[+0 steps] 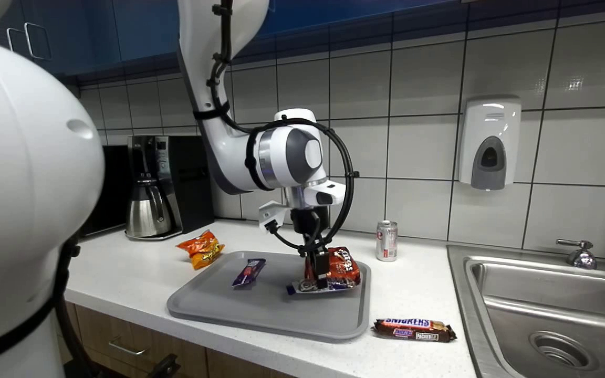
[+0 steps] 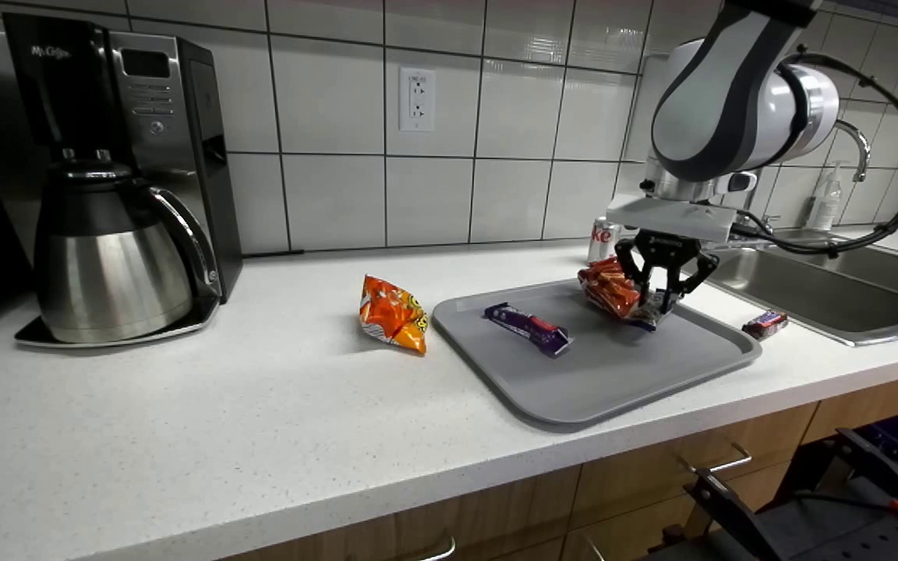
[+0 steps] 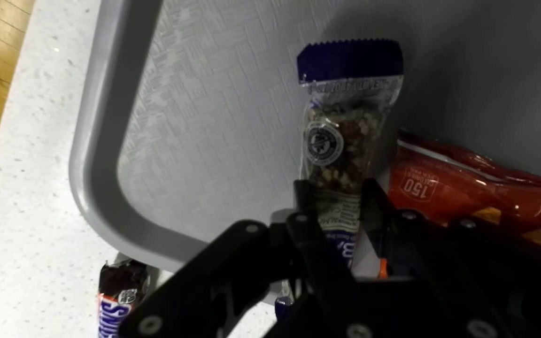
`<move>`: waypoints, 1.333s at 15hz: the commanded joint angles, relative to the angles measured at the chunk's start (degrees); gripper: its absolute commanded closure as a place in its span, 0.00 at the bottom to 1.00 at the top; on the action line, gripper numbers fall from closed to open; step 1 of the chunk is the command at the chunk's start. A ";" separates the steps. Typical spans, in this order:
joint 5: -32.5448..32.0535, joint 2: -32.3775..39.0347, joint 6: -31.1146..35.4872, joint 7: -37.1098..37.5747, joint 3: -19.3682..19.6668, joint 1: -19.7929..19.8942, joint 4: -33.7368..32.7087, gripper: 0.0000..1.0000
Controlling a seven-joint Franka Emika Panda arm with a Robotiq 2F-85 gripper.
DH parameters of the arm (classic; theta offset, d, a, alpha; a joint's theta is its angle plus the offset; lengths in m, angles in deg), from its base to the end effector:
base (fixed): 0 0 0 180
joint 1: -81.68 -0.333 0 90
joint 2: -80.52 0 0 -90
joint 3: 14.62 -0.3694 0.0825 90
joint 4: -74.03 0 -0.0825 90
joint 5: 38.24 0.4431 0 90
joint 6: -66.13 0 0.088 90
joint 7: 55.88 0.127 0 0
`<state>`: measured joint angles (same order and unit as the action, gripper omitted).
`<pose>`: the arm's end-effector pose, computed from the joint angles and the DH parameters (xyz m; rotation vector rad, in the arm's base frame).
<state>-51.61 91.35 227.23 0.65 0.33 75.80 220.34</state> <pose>0.4896 -0.0733 0.1858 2.7273 -1.3519 0.1784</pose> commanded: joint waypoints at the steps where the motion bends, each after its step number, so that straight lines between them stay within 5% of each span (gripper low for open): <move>1: -2.83 -1.53 1.48 2.52 0.87 0.04 1.55 0.85; 2: -3.25 -1.63 1.39 2.48 1.05 -0.02 1.67 0.45; 4: -4.28 -1.84 1.40 2.62 1.39 -0.07 1.92 0.42; 10: -6.01 -4.03 0.92 1.47 1.42 0.52 2.92 0.01; 20: -5.38 -12.95 -0.79 -2.98 -1.65 5.56 6.50 0.00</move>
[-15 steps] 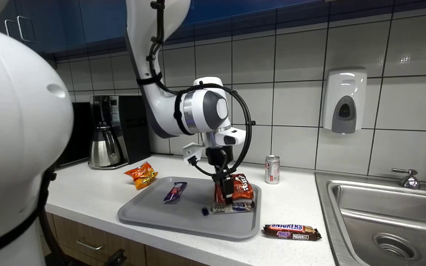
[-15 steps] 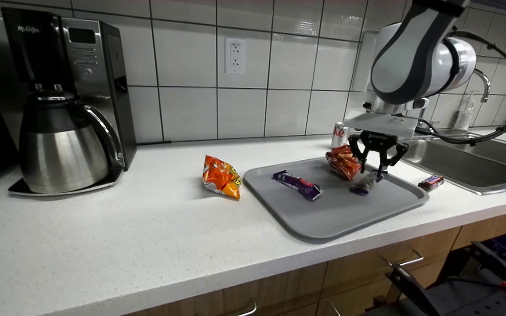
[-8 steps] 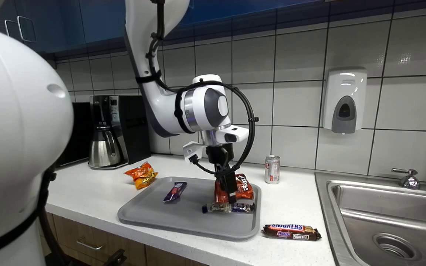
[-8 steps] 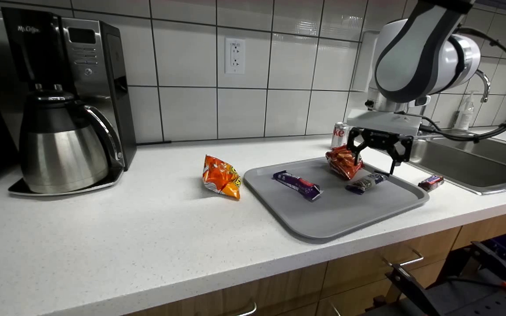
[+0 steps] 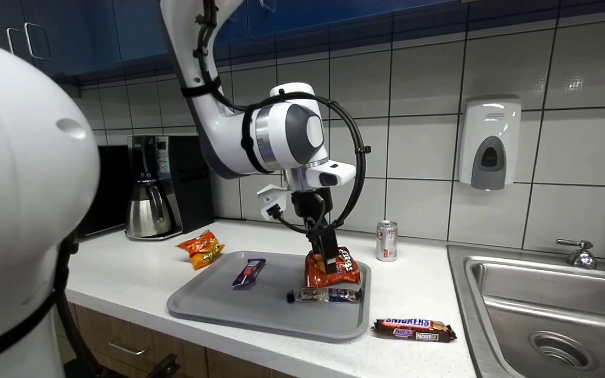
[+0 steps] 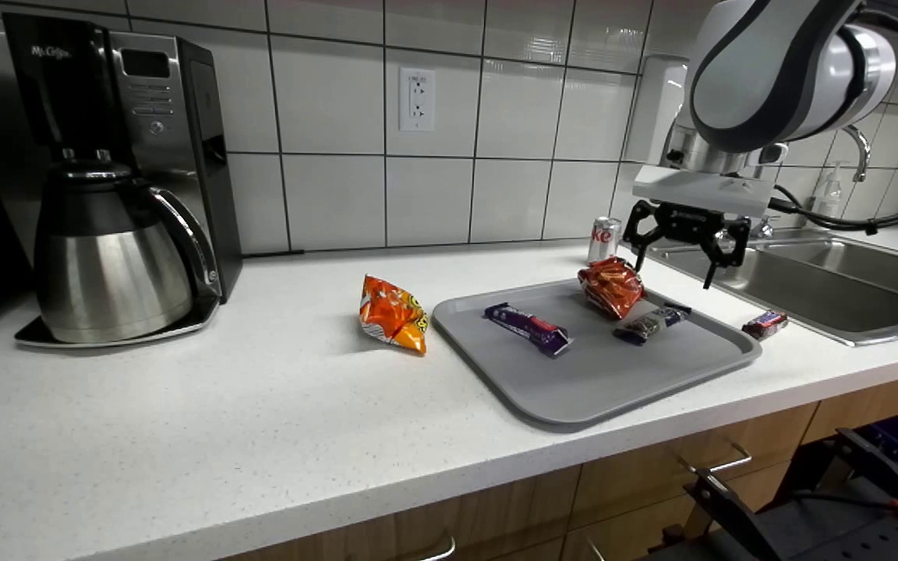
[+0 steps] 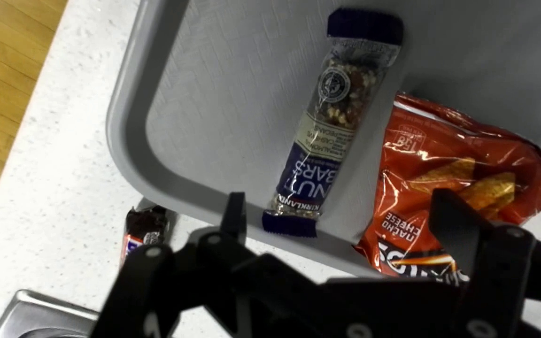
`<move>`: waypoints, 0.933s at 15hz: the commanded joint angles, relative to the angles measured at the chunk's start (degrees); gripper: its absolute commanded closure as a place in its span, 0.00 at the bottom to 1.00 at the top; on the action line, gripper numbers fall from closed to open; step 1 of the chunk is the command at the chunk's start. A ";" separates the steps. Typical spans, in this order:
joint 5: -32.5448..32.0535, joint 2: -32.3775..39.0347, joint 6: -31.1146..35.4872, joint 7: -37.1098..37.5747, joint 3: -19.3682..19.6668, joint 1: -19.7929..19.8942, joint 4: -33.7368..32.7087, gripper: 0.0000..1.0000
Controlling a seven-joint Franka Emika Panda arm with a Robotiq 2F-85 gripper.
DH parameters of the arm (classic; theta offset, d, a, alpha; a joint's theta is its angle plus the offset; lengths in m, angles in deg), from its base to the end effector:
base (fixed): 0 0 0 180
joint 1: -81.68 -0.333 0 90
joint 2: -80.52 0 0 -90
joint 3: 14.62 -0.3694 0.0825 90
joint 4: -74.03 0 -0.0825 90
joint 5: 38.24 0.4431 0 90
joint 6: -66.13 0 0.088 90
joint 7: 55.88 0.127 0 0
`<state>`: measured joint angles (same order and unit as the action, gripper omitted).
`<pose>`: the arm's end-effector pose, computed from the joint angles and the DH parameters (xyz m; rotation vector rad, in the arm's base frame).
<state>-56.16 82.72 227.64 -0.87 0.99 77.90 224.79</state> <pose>0.4681 -0.0855 0.2289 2.7719 -1.2983 0.2846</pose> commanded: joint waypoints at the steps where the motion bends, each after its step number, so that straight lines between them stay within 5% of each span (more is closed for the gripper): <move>1: -0.56 -4.76 -1.50 -1.53 -2.72 4.18 1.96 0.00; 5: 4.18 -5.73 -1.21 -4.73 -4.36 6.50 2.12 0.00; 14: 3.35 -3.46 -0.17 -3.10 -5.50 7.46 0.90 0.00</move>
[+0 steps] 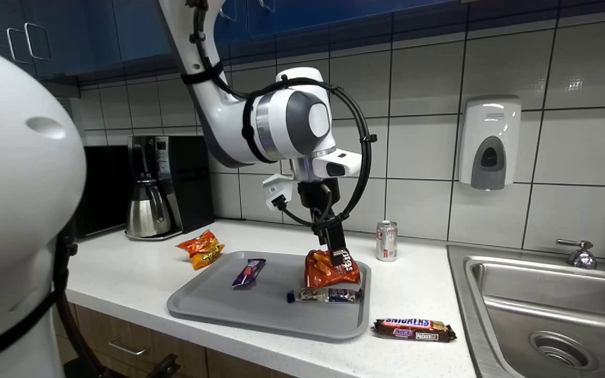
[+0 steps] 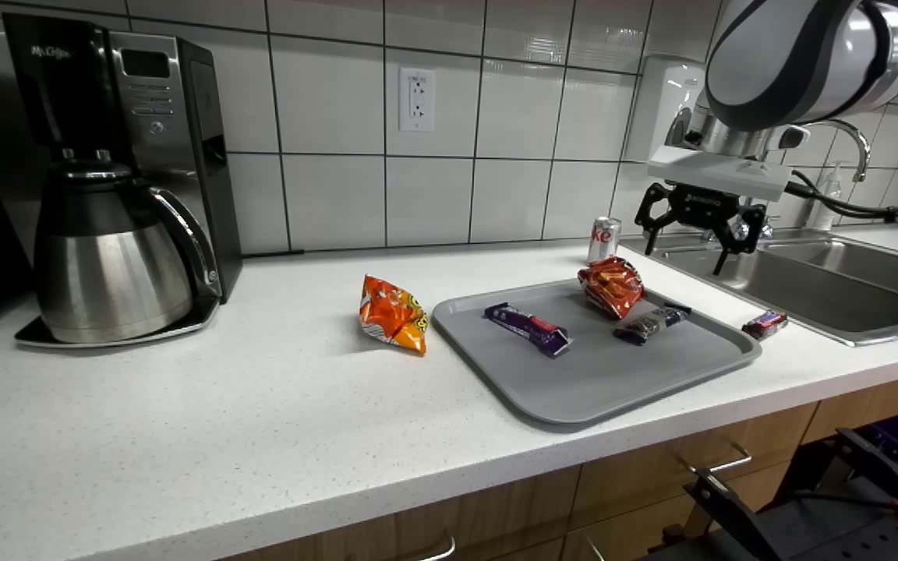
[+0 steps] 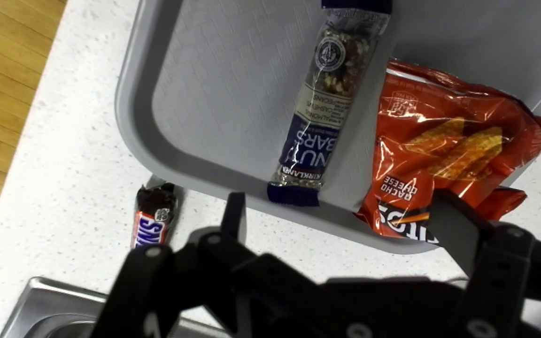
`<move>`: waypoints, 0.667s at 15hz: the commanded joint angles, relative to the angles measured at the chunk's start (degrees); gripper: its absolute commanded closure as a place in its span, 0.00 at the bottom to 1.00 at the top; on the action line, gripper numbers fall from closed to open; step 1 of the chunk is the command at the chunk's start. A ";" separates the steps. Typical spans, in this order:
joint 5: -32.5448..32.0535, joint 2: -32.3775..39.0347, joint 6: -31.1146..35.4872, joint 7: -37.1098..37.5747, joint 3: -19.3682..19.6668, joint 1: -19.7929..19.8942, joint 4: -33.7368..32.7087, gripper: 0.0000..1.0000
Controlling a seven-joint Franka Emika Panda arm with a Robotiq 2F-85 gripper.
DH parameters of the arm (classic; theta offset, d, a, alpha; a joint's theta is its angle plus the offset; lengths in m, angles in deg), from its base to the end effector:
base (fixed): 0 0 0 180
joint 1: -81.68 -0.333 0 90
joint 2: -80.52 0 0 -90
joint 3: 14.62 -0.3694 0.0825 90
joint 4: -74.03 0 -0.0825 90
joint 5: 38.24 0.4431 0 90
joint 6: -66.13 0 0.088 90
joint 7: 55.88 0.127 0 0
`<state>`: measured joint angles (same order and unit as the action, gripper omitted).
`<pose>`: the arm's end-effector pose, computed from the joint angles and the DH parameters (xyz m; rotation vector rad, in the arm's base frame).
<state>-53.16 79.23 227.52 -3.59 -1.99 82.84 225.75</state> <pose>0.4629 -0.1018 0.2506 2.7734 -1.3649 0.3298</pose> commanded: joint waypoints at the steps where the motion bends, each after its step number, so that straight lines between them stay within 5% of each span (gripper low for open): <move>1: 0.35 0.01 -0.05 -0.37 -2.52 2.54 -0.04 0.00; 10: -2.70 -0.60 -0.14 3.86 -2.83 3.82 -0.01 0.00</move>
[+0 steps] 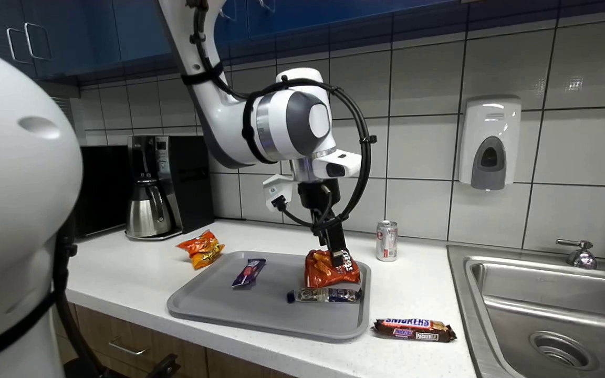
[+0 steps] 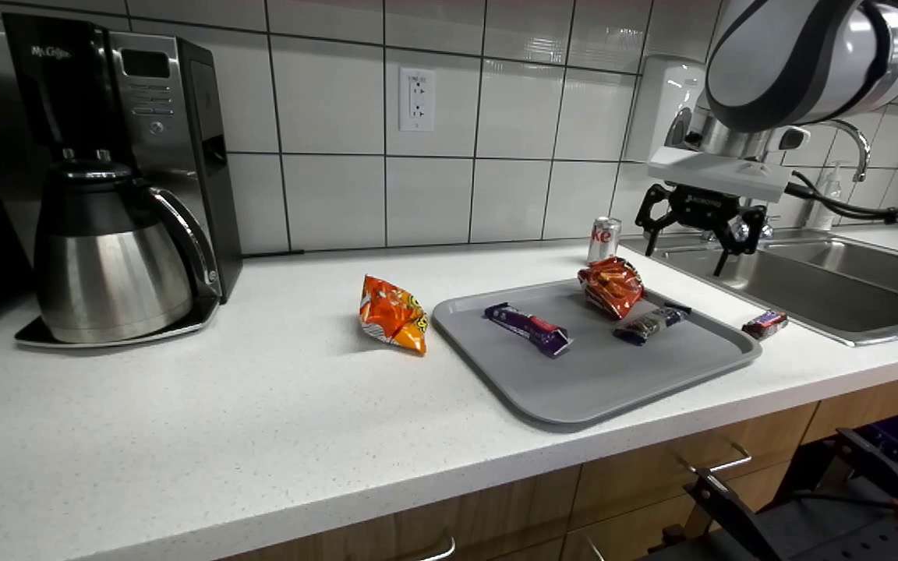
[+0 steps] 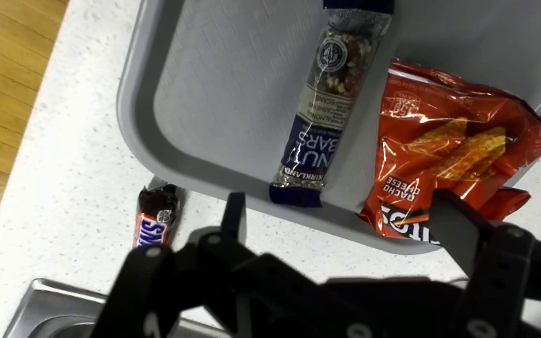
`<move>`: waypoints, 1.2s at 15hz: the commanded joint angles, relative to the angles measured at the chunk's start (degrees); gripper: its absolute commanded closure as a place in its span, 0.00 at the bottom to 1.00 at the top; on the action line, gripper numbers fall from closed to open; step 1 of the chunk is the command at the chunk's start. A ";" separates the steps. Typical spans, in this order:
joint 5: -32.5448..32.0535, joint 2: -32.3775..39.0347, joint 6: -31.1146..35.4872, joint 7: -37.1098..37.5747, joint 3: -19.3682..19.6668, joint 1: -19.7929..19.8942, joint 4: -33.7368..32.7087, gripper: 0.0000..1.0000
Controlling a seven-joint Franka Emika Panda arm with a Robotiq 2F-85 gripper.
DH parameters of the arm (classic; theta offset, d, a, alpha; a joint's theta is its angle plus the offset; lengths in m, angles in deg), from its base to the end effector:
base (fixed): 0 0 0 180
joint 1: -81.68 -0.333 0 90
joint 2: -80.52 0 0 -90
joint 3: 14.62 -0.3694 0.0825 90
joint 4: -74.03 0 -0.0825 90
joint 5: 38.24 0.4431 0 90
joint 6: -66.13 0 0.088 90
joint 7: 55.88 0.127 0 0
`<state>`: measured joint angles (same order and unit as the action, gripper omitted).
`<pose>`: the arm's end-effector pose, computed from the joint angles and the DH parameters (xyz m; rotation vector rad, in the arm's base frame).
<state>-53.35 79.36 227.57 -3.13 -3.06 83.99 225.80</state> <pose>0.4623 -0.1022 0.2493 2.7679 -1.3728 0.3274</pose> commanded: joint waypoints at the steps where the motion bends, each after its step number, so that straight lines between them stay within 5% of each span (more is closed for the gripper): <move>1: -2.84 -0.88 -0.70 4.09 -1.71 3.02 -0.24 0.00; 7: -8.10 -1.08 -2.90 10.23 -0.89 6.30 -1.20 0.00; 18: -1.73 1.30 -2.39 10.69 1.16 9.81 -2.50 0.00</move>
<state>-56.29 79.60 226.47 6.69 -1.93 92.55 224.97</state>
